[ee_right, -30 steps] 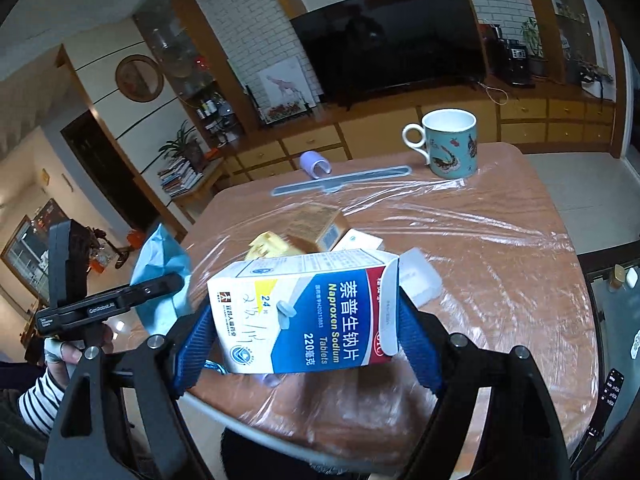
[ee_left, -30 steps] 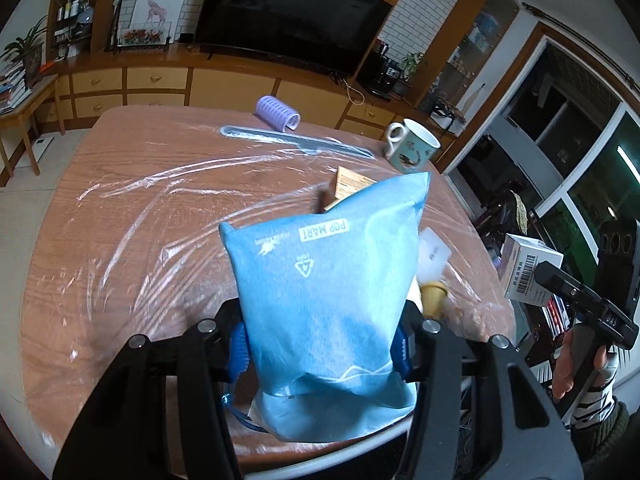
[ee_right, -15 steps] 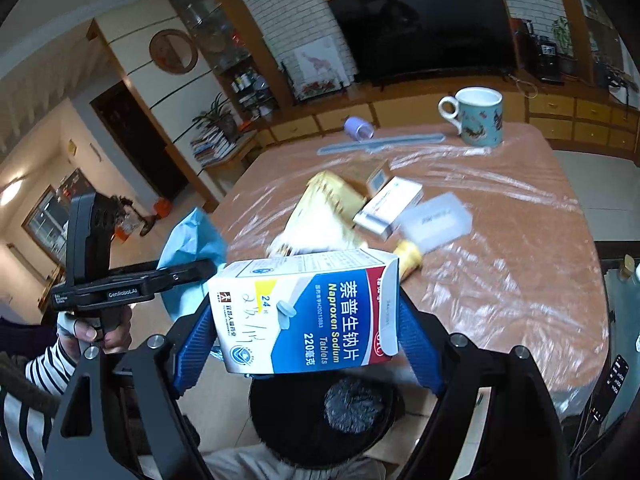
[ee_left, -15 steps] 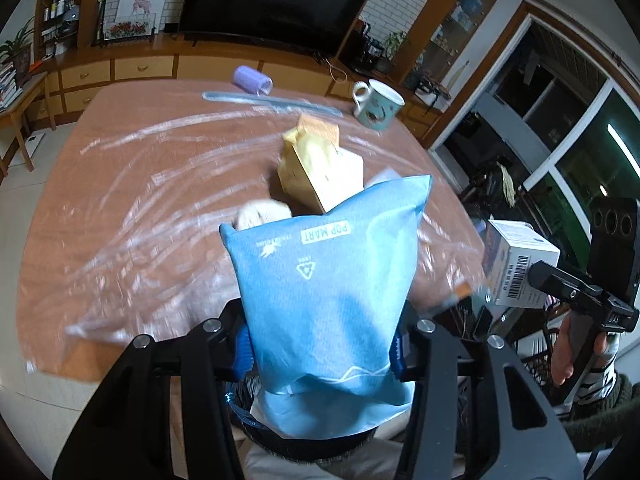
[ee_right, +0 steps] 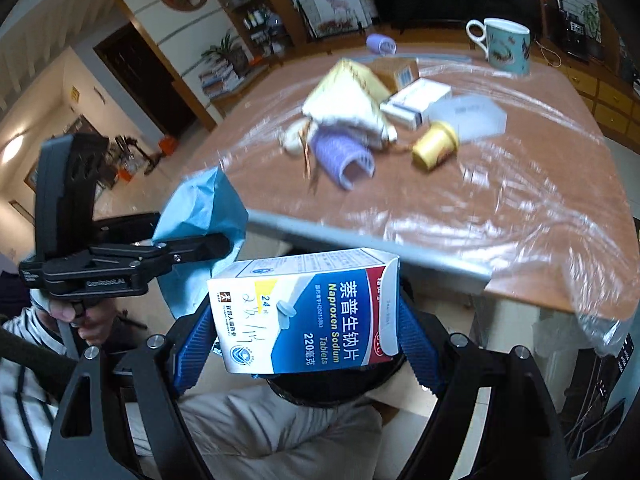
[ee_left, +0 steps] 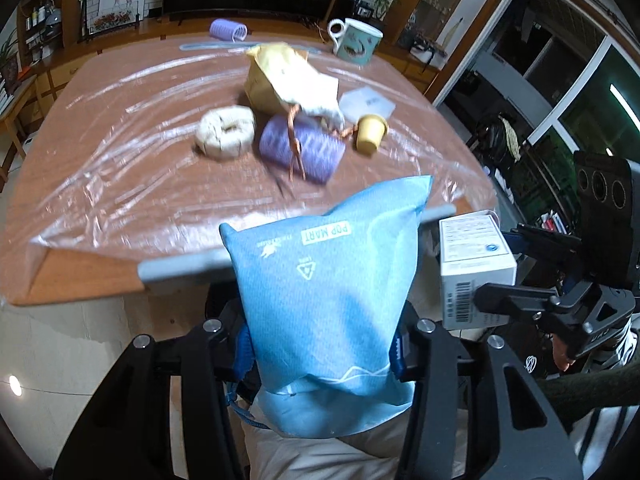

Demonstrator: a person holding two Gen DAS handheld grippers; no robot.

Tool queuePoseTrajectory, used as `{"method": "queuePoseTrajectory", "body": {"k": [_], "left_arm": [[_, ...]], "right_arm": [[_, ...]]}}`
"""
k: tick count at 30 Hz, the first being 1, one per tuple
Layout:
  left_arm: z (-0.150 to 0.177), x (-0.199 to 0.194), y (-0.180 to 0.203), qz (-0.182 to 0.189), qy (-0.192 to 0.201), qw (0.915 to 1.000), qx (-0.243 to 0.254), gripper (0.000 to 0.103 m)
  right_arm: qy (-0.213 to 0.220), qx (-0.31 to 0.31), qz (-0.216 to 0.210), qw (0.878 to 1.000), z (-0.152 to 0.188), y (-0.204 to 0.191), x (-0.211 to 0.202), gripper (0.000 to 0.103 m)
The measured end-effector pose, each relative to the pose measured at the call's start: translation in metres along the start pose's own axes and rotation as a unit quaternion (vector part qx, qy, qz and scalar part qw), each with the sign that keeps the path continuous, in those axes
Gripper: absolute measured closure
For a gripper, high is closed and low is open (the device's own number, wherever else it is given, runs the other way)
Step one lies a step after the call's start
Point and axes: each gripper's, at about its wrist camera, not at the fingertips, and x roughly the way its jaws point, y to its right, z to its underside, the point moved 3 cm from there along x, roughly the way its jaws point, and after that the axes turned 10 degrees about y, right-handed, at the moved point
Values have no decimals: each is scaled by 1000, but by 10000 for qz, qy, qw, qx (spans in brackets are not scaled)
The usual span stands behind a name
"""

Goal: Collect trash
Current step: 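Carry the blue bag in the left tool and the box in the right tool over the black bin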

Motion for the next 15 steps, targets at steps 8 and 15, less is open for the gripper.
{"method": "queuePoseTrajectory", "body": {"k": [8, 15], "left_arm": [[25, 25, 0, -221, -306, 9991, 195, 53], [42, 44, -7, -438, -481, 9976, 251, 53]], "right_arm": [[-401, -83, 193, 9990, 26, 3, 26, 23], [-628, -204, 457, 9968, 38, 9, 52, 23]]}}
